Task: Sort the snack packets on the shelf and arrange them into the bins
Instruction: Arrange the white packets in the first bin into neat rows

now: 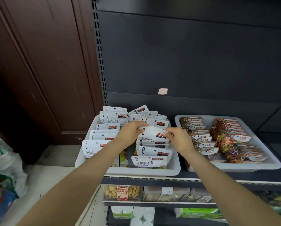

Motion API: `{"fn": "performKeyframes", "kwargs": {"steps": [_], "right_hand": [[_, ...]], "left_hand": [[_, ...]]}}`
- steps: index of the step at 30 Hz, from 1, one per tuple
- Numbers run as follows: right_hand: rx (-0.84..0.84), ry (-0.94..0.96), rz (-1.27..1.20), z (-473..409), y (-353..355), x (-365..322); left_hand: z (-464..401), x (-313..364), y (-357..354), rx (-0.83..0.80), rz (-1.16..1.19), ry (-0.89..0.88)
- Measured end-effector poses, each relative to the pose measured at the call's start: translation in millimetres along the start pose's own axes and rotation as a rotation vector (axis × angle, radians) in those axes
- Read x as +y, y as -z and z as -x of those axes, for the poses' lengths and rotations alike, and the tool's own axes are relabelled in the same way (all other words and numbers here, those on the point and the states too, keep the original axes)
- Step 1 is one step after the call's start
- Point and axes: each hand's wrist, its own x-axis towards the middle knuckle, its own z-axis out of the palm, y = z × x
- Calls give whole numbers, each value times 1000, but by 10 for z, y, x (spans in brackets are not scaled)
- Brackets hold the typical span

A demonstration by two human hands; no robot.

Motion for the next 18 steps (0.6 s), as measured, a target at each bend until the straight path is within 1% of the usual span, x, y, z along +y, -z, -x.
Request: {"fn": "performKeyframes", "kwargs": {"steps": [2,3,6,7,10,12,15,18], "right_hand": [[23,7,50,5,-44,-12],[36,11,29,12,-75,-8],[9,2,-273,33,-86,41],[-11,7,-326,26,-71,63],[-78,15,-280,-75,-23,75],[-103,39,-224,-189,31,-3],[-53,206,-125,-340,85,-226],[-70,332,-163,-334,24,-586]], "left_hand": [[10,0,-30,17,-62,38],[10,18,-46,29,-77,57],[-2,67,-39,42,-7,72],[2,70,-23,28,18,74],[77,67,20,-12,18,70],[152,27,82,22,44,111],[281,-146,272,125,-24,179],[457,-413,466,152,-142,237]]}}
